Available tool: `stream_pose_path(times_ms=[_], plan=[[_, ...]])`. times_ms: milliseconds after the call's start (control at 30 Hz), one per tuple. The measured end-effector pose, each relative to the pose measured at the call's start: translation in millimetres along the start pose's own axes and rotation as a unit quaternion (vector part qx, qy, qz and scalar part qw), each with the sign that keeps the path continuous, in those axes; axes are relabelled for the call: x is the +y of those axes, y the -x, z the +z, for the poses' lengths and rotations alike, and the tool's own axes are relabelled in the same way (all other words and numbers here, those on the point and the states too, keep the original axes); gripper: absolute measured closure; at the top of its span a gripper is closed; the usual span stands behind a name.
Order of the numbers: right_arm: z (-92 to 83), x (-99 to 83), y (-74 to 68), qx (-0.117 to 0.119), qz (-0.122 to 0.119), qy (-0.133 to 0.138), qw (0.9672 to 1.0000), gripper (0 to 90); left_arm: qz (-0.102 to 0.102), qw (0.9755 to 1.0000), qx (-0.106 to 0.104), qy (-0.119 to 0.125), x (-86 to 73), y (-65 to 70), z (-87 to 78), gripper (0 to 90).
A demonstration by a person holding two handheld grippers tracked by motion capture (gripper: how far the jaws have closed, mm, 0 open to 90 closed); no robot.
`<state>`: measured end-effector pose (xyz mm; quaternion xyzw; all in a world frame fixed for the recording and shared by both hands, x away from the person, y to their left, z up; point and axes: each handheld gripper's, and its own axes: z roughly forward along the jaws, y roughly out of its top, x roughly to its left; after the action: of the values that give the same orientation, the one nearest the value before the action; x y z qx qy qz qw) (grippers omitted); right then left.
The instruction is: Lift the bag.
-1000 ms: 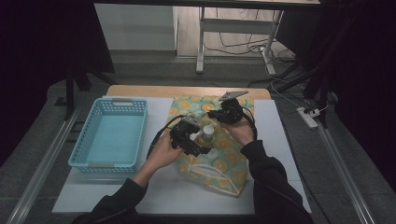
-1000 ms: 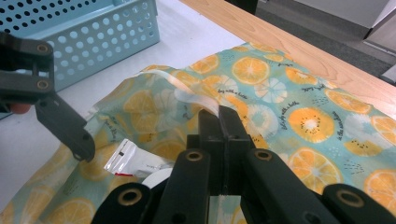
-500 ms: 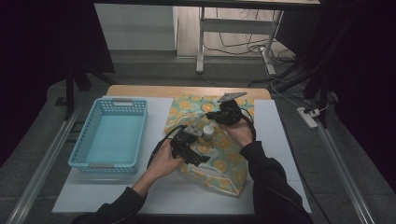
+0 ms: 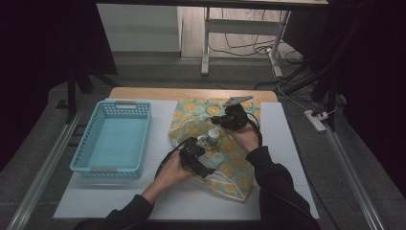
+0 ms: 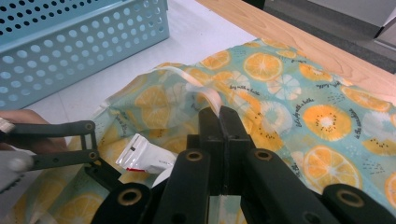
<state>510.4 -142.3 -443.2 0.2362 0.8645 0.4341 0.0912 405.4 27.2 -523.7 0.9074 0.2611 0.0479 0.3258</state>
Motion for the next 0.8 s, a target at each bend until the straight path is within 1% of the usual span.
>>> stream_pose_path(times_ms=[100, 167, 200, 267, 333, 400, 467, 567, 633, 700, 800], plan=[[-0.2, -1.6, 0.8, 0.000, 0.003, -0.001, 1.0000, 90.0, 0.015, 0.9998, 0.000, -0.012, -2.8, 0.1, 6.2, 0.8], [-0.4, -2.2, 0.6, 0.000, 0.002, -0.001, 1.0000, 90.0, 0.025, 0.9995, 0.007, -0.019, -4.2, 0.3, 9.3, 0.9], [-0.4, -2.5, 0.6, 0.000, 0.001, -0.001, 1.0000, 90.0, 0.029, 0.9993, 0.008, -0.020, -5.0, 0.0, 10.2, 2.0], [-0.4, -2.9, 0.6, 0.000, 0.002, -0.001, 1.0000, 90.0, 0.031, 0.9994, 0.006, -0.017, -5.5, -0.9, 9.3, 3.1], [-0.4, -3.4, 0.9, 0.000, 0.002, -0.001, 1.0000, 90.0, 0.035, 0.9993, 0.002, -0.014, -5.7, -1.8, 6.6, 9.9], [-0.4, -3.7, 1.2, -0.001, 0.003, -0.001, 1.0000, 90.0, 0.037, 0.9992, 0.001, -0.012, -5.8, -2.9, 4.1, 20.7], [-0.4, -3.7, 1.1, -0.001, 0.003, -0.001, 1.0000, 90.0, 0.027, 0.9996, 0.005, -0.009, -6.1, -5.4, 2.6, 27.8], [-0.3, -3.2, 0.1, 0.000, 0.002, -0.001, 1.0000, 90.0, 0.022, 0.9997, 0.009, -0.009, -5.7, -7.4, 0.8, 38.9], [-0.2, -2.7, -0.7, 0.000, 0.002, -0.002, 1.0000, 90.0, 0.022, 0.9996, 0.006, -0.014, -4.0, -7.2, -0.2, 46.4], [-0.2, -2.5, -0.6, 0.000, 0.001, -0.002, 1.0000, 90.0, 0.022, 0.9996, 0.004, -0.018, -2.2, -5.2, -0.5, 57.1], [-0.5, -2.4, -0.3, 0.000, 0.001, -0.002, 1.0000, 90.0, 0.017, 0.9996, -0.004, -0.022, -0.7, -4.4, -0.6, 66.5]])
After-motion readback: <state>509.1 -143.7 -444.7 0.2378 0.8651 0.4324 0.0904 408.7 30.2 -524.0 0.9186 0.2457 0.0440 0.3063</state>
